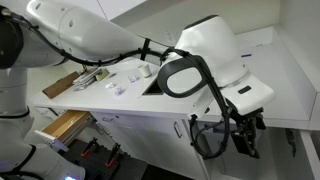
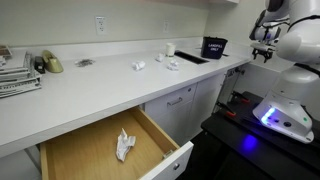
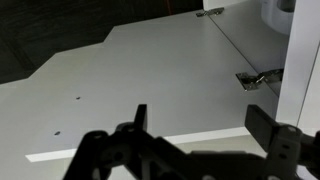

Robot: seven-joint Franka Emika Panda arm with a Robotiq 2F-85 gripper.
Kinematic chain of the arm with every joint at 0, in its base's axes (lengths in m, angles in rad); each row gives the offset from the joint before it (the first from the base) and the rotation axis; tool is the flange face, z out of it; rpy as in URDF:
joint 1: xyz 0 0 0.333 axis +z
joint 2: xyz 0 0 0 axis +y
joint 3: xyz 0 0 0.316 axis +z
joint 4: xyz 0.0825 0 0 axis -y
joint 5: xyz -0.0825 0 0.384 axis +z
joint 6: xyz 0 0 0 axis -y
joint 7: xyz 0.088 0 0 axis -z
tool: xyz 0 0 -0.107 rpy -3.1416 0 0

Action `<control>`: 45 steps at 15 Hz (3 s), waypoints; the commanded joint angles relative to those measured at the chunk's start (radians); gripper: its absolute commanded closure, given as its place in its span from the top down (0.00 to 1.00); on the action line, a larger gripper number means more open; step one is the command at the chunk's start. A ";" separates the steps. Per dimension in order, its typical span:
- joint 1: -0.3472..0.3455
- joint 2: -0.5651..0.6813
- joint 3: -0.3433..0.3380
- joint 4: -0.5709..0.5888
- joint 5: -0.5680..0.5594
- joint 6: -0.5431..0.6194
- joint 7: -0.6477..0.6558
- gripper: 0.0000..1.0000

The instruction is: Close the cabinet door on the far right

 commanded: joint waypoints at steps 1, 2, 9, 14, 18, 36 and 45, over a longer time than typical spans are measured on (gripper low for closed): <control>-0.004 -0.001 0.006 0.003 -0.007 -0.002 0.006 1.00; -0.003 -0.003 0.006 0.003 -0.007 -0.002 0.006 1.00; -0.061 0.132 -0.011 0.093 0.018 0.229 0.057 1.00; -0.121 0.257 -0.035 0.272 -0.008 0.130 0.104 0.51; -0.172 0.339 -0.030 0.427 -0.038 0.084 0.100 0.20; -0.264 0.587 0.018 0.815 -0.194 -0.152 0.076 0.00; -0.380 0.567 0.164 0.930 -0.144 -0.547 -0.061 0.00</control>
